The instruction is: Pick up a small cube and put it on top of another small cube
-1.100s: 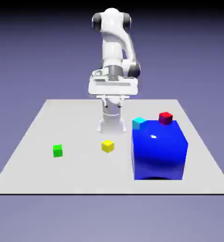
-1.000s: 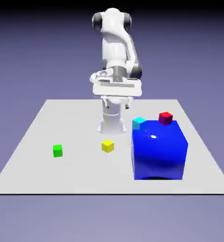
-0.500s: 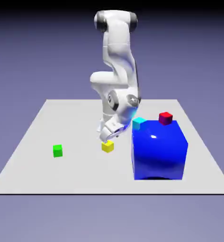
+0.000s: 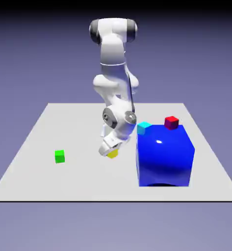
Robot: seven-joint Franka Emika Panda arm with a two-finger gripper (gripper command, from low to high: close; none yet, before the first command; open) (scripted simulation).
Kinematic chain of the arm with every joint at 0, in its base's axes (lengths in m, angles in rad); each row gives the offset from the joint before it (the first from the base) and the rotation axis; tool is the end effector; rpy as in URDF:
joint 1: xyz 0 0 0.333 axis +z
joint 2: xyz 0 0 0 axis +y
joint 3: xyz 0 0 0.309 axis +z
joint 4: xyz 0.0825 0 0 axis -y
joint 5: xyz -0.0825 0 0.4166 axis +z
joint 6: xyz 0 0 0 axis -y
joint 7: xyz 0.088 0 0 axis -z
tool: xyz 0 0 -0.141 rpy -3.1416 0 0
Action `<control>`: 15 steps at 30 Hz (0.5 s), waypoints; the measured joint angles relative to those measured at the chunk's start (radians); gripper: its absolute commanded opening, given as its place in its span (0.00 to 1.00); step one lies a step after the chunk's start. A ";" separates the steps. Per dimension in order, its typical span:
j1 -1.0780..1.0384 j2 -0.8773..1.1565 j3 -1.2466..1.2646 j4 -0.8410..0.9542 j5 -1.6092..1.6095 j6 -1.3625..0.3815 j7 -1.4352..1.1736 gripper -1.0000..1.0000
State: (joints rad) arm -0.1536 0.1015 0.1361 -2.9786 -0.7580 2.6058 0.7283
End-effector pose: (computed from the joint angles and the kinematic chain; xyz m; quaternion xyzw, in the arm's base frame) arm 0.2345 0.0021 0.0559 0.9711 0.0010 -0.1662 0.1713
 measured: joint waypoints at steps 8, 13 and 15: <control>-0.013 -0.236 0.156 -0.031 0.349 -0.151 -0.242 0.00; -0.024 -0.267 0.152 0.053 0.343 -0.219 -0.376 0.00; 0.016 -0.281 0.137 0.125 0.344 -0.293 -0.424 0.00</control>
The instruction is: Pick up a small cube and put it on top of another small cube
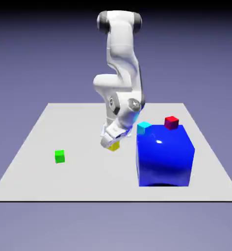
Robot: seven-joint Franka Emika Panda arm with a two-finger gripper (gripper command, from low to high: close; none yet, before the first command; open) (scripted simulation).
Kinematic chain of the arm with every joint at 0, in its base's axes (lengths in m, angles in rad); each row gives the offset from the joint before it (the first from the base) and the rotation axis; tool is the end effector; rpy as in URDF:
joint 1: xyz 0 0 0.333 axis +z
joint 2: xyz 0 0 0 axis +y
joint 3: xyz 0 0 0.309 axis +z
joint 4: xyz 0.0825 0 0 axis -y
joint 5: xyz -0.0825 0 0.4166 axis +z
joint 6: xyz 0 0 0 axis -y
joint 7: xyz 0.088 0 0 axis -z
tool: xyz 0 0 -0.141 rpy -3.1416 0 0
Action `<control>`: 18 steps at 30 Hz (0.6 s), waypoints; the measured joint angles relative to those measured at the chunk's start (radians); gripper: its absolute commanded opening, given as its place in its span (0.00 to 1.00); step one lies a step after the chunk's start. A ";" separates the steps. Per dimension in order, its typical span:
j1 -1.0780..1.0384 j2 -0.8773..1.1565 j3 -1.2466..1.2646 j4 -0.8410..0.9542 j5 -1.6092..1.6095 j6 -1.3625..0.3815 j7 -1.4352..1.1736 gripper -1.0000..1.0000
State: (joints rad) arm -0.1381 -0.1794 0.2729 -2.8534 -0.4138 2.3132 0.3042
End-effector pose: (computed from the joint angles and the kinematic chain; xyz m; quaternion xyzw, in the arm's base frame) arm 0.3229 0.0157 0.1547 0.9692 0.0761 -0.1467 0.1825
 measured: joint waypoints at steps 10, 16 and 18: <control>0.253 -0.074 -0.070 0.344 0.050 -0.388 -0.167 0.00; 0.470 -0.121 -0.102 0.503 0.144 -0.628 -0.152 0.00; 0.530 -0.131 -0.105 0.524 0.178 -0.678 -0.120 0.00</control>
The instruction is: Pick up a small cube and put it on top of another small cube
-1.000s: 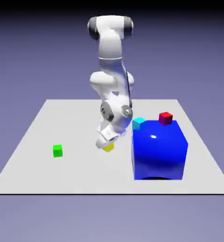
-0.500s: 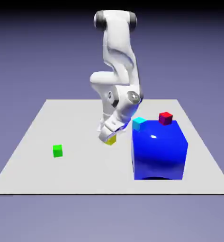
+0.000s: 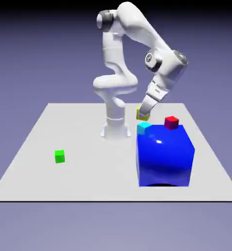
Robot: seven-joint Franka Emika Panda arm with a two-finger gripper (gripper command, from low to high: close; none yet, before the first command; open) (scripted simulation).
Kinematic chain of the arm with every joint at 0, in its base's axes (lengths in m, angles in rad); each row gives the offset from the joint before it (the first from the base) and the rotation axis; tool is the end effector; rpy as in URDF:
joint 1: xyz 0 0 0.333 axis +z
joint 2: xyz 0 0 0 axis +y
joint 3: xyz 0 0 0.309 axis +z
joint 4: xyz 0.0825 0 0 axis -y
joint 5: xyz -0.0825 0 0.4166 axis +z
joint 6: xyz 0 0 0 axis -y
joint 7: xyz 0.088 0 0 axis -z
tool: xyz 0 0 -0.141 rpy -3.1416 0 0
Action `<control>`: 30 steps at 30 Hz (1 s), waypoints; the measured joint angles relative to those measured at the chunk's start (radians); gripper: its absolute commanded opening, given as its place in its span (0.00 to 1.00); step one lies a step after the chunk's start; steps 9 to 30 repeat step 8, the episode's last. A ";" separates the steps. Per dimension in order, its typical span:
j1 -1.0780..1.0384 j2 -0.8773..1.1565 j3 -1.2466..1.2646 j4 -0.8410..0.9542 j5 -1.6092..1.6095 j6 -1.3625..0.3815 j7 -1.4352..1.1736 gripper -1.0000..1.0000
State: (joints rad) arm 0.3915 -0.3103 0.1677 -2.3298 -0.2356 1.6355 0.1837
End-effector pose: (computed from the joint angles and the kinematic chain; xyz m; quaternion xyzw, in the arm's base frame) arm 0.3780 0.1985 0.3855 0.9503 0.2023 -0.1296 0.1982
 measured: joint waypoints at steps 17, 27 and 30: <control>-0.014 0.012 -0.019 -0.161 -0.028 0.175 0.021 1.00; -0.014 0.012 -0.019 -0.161 -0.028 0.175 0.021 1.00; -0.014 0.012 -0.019 -0.161 -0.028 0.175 0.021 1.00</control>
